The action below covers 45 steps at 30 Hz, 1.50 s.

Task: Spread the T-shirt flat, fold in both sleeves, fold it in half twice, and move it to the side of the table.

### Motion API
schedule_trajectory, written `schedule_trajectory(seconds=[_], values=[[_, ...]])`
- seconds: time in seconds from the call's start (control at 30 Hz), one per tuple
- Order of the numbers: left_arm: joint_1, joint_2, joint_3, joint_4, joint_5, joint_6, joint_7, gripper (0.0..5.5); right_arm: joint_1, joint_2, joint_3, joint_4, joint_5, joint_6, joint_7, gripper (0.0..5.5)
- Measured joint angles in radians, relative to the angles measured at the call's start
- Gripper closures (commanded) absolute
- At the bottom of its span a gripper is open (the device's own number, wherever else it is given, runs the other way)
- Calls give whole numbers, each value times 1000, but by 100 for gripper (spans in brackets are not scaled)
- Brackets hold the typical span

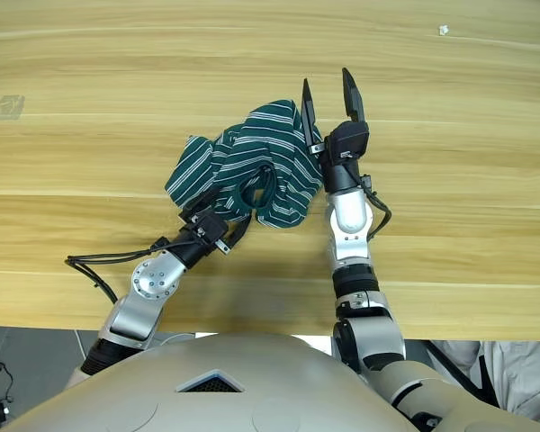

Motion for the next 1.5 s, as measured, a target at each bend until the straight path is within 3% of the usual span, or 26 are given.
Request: schedule_trajectory(seconds=[0.67,0.9,1.17,1.3,1.5], values=[[-5,9,-20,-12,2,-33,5,545,-19,-8,16,37,-6,-18,29,261],[7,-6,-17,-102,-1,-27,21,547,164,-52,108,-186,91,129,215,261],[35,-48,20,-226,-51,-28,56,547,510,-277,232,-614,110,406,414,261],[35,-48,19,-227,-49,-27,61,547,559,-344,285,-637,44,472,457,261],[33,-47,0,-227,-47,-29,61,547,525,-297,296,-515,-18,458,379,261]])
